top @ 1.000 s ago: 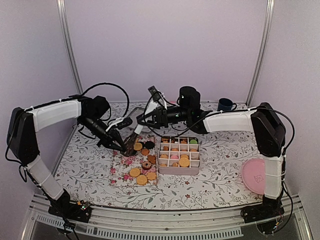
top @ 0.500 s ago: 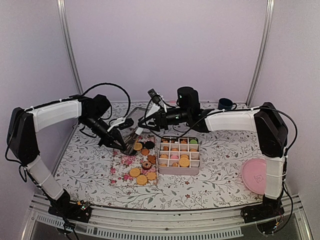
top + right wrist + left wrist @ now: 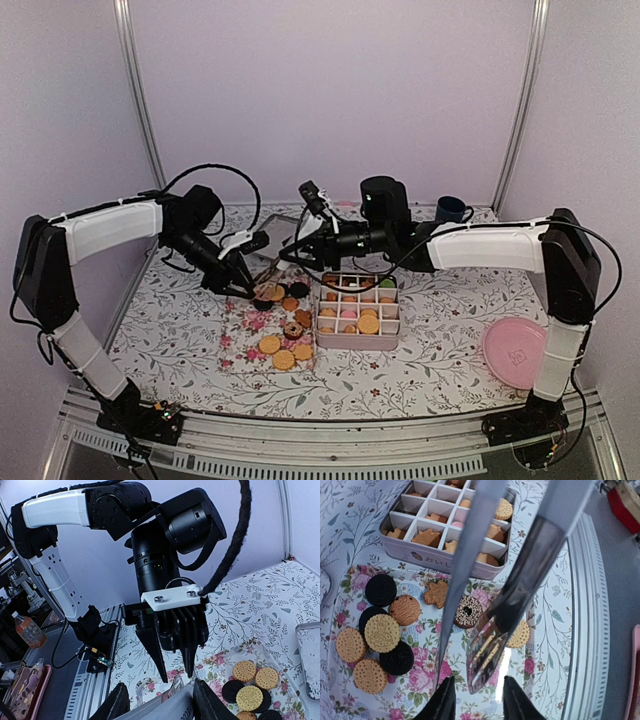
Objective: Pack the cookies
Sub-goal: Pass from the left arm to the right, then adjust the fake cookies in the empty pocket of the box.
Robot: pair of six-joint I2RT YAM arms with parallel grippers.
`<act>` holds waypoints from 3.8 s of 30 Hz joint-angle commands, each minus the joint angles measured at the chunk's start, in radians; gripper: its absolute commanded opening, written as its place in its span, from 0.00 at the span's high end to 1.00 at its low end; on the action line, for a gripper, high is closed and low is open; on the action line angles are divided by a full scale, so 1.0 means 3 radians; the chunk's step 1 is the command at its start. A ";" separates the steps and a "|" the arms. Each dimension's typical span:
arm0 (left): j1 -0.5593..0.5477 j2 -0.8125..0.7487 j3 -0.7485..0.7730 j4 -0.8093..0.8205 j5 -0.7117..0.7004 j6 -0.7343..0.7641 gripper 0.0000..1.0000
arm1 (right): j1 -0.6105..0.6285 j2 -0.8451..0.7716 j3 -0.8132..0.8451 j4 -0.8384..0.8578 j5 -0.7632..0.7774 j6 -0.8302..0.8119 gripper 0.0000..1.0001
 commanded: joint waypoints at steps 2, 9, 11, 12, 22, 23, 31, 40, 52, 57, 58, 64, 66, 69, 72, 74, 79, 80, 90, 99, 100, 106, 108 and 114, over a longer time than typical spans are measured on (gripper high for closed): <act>0.0018 -0.0168 -0.0074 0.0299 -0.0054 -0.0230 0.58 | 0.0021 -0.0526 -0.0232 -0.0124 0.0401 -0.0324 0.58; 0.0226 -0.0311 -0.0070 0.0319 -0.0128 -0.0282 0.31 | -0.0026 -0.1097 -0.0513 -0.0829 0.0741 -0.0521 0.57; 0.0311 -0.0353 -0.0055 0.0321 -0.0166 -0.0308 0.28 | -0.0065 -0.1336 -0.0673 -0.1049 0.0841 -0.0549 0.56; 0.0360 -0.0377 -0.0047 0.0326 -0.0165 -0.0325 0.27 | -0.0099 -0.1457 -0.0762 -0.1142 0.0888 -0.0559 0.55; 0.0653 -0.0443 -0.0079 0.0268 0.0005 -0.0289 0.20 | -0.0213 -0.2264 -0.1270 -0.1822 0.1227 -0.0551 0.49; 0.0651 -0.0426 -0.0079 0.0265 0.0027 -0.0294 0.20 | -0.0228 -0.2298 -0.1297 -0.1821 0.1228 -0.0546 0.49; 0.0651 -0.0337 -0.0052 0.0184 0.0080 -0.0281 0.20 | -0.0341 -0.2221 -0.1337 -0.1829 0.1119 -0.0536 0.46; 0.0648 -0.0326 -0.0105 0.0171 0.0082 -0.0228 0.20 | -0.0456 -0.2175 -0.1379 -0.1815 0.1093 -0.0568 0.46; 0.0641 -0.0186 -0.0106 0.0049 0.0187 -0.0098 0.27 | -0.0489 -0.1991 -0.0988 -0.1846 0.1053 -0.0573 0.56; 0.0640 -0.0147 -0.0100 -0.0001 0.0213 -0.0056 0.30 | -0.0492 -0.1762 -0.0689 -0.1895 0.0991 -0.0684 0.66; 0.0639 -0.0144 -0.0099 -0.0008 0.0213 -0.0051 0.30 | -0.0493 -0.1722 -0.0650 -0.1916 0.0973 -0.0702 0.67; 0.0638 -0.0141 -0.0124 -0.0035 0.0223 -0.0005 0.32 | -0.0490 -0.1565 -0.0371 -0.1982 0.0880 -0.0716 0.77; 0.0642 -0.0135 -0.0125 -0.0043 0.0229 0.0009 0.33 | -0.0492 -0.1522 -0.0291 -0.1984 0.0820 -0.0686 0.77; 0.0642 -0.0124 -0.0125 -0.0048 0.0245 0.0017 0.33 | -0.0488 -0.1469 -0.0179 -0.1979 0.0743 -0.0633 0.77; 0.0641 -0.0114 -0.0128 -0.0053 0.0250 0.0017 0.33 | -0.0492 -0.1438 -0.0088 -0.1979 0.0698 -0.0624 0.77; 0.0639 -0.0114 -0.0138 -0.0062 0.0258 0.0029 0.34 | -0.0492 -0.1428 -0.0029 -0.1963 0.0689 -0.0532 0.78; 0.0638 -0.0118 -0.0156 -0.0062 0.0288 0.0038 0.34 | -0.0493 -0.1388 0.0064 -0.1803 0.0619 -0.0431 0.79; 0.0638 -0.0119 -0.0156 -0.0061 0.0294 0.0033 0.34 | -0.0491 -0.1366 0.0086 -0.1791 0.0635 -0.0422 0.79; 0.0640 -0.0142 -0.0181 -0.0065 0.0249 0.0041 0.35 | -0.0494 -0.1384 -0.0073 -0.1912 0.1016 -0.0708 0.80; 0.0640 -0.0154 -0.0222 -0.0044 0.0192 0.0033 0.36 | -0.0495 -0.1513 -0.0430 -0.1842 0.1161 -0.0746 0.80; 0.0641 -0.0154 -0.0227 -0.0038 0.0179 0.0033 0.36 | -0.0495 -0.1535 -0.0456 -0.1841 0.1167 -0.0746 0.80; 0.0639 -0.0156 -0.0224 -0.0036 0.0180 0.0029 0.36 | -0.0498 -0.1692 -0.0546 -0.1851 0.1196 -0.0734 0.84; 0.0640 -0.0151 -0.0215 -0.0035 0.0192 0.0028 0.36 | -0.0497 -0.1735 -0.0511 -0.1840 0.1222 -0.0729 0.84; 0.0642 -0.0150 -0.0182 -0.0039 0.0199 -0.0023 0.37 | -0.0498 -0.1640 -0.0214 -0.1661 0.1131 -0.0673 0.84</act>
